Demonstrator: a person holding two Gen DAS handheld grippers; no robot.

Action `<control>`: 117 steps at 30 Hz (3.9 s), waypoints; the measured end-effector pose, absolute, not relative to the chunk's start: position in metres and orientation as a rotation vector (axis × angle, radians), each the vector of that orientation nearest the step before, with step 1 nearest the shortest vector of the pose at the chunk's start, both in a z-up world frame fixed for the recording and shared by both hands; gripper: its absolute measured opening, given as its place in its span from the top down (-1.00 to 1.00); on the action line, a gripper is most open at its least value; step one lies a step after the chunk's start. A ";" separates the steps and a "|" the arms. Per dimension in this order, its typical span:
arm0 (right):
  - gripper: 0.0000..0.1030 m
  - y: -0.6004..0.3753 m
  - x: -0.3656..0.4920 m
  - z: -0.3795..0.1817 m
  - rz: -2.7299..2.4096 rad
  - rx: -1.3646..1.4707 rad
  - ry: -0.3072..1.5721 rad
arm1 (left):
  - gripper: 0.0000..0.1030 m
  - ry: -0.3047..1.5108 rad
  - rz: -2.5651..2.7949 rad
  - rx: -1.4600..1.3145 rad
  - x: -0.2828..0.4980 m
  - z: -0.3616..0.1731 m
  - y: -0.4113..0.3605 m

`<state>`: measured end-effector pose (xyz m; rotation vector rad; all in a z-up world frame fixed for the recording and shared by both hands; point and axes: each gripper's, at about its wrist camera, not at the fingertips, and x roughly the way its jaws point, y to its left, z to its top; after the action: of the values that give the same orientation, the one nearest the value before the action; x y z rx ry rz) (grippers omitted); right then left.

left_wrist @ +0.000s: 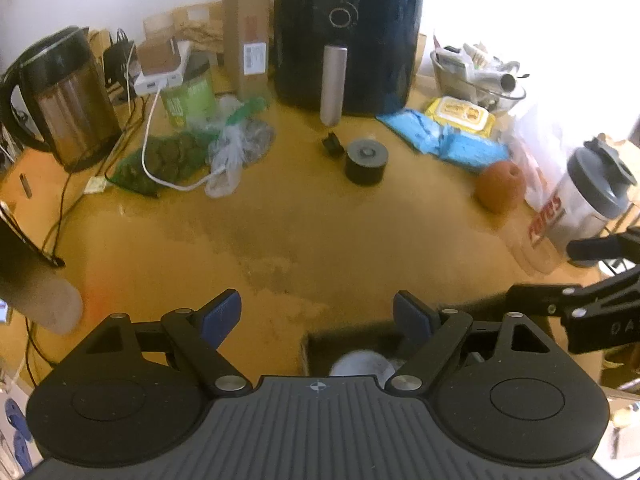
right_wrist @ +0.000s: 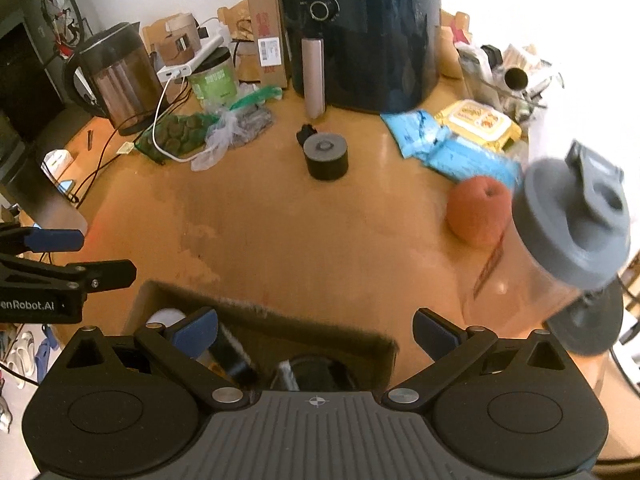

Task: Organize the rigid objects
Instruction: 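Withdraw both grippers from the box, then move the right gripper down and grasp the grey-lidded black cylinder, then lift the cylinder with the right gripper while the left gripper approaches the black clip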

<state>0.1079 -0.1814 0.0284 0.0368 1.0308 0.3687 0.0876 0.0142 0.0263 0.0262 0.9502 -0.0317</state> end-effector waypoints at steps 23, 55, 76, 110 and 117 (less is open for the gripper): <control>-1.00 -0.153 0.185 0.007 0.332 0.013 0.930 | -0.63 0.944 -0.103 0.097 0.115 0.010 0.028; -0.74 -0.086 0.294 -0.062 0.370 -0.089 0.941 | -0.62 0.991 -0.071 0.001 0.106 0.005 0.078; -0.18 -0.083 0.328 -0.090 0.288 -0.042 0.914 | -0.62 1.002 -0.064 -0.038 0.104 0.004 0.094; -0.18 -0.139 0.250 0.012 0.360 0.114 0.873 | -0.63 0.964 -0.113 0.060 0.166 0.009 0.067; -0.18 -0.153 0.220 0.023 0.349 0.128 0.874 | -0.62 0.954 -0.142 0.065 0.186 0.004 0.064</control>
<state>0.2200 -0.1532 0.0226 0.1280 0.8736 0.3491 0.1863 0.0644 0.0038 0.0648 0.9541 -0.1415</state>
